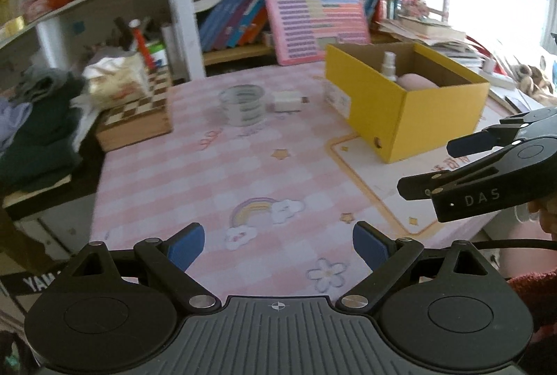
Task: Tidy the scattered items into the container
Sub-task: 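Move right gripper to the white charger while left gripper approaches the clear tape roll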
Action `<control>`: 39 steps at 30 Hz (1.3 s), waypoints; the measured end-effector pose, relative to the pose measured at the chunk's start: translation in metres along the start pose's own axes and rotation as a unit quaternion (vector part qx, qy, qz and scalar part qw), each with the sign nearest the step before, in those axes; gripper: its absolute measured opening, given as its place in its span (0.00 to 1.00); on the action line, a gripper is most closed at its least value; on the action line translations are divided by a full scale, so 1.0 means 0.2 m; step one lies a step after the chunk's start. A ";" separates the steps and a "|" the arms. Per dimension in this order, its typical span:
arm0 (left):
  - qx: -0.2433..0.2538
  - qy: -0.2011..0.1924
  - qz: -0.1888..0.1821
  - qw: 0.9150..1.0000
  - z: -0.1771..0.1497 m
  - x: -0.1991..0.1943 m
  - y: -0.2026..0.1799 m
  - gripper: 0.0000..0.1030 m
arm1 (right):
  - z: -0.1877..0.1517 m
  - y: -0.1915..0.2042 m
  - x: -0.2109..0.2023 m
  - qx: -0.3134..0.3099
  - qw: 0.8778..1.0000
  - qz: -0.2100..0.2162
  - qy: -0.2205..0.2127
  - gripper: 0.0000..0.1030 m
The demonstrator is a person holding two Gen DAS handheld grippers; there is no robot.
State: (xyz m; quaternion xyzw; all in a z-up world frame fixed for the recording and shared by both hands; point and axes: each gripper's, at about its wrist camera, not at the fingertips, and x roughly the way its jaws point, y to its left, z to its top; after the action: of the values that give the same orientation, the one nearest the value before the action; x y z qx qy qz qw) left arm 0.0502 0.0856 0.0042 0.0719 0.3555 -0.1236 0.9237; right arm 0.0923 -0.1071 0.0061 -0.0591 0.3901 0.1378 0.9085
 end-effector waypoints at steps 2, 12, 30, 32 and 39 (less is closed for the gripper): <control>-0.006 -0.004 0.008 1.000 0.00 -0.02 0.03 0.92 | 0.02 0.03 0.01 -0.007 1.000 0.005 -0.004 0.79; -0.021 -0.018 0.027 0.999 0.02 -0.01 0.13 0.92 | 0.13 0.11 0.06 -0.011 1.000 0.004 -0.018 0.72; -0.029 -0.024 0.052 0.998 0.18 0.23 0.24 0.92 | 0.40 0.10 0.35 0.010 1.000 0.014 -0.019 0.71; -0.028 -0.023 0.054 0.998 0.20 0.26 0.25 0.92 | 0.45 0.09 0.40 0.013 1.000 0.014 -0.016 0.71; -0.023 -0.017 0.048 0.998 0.28 0.43 0.27 0.92 | 0.58 0.05 0.56 0.028 1.000 0.001 -0.010 0.71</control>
State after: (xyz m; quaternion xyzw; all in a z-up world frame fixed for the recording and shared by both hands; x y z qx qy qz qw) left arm 0.1623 0.1103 -0.0093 0.0652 0.3384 -0.0720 0.9360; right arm 0.2424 -0.0494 0.0044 -0.0320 0.3850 0.1287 0.9133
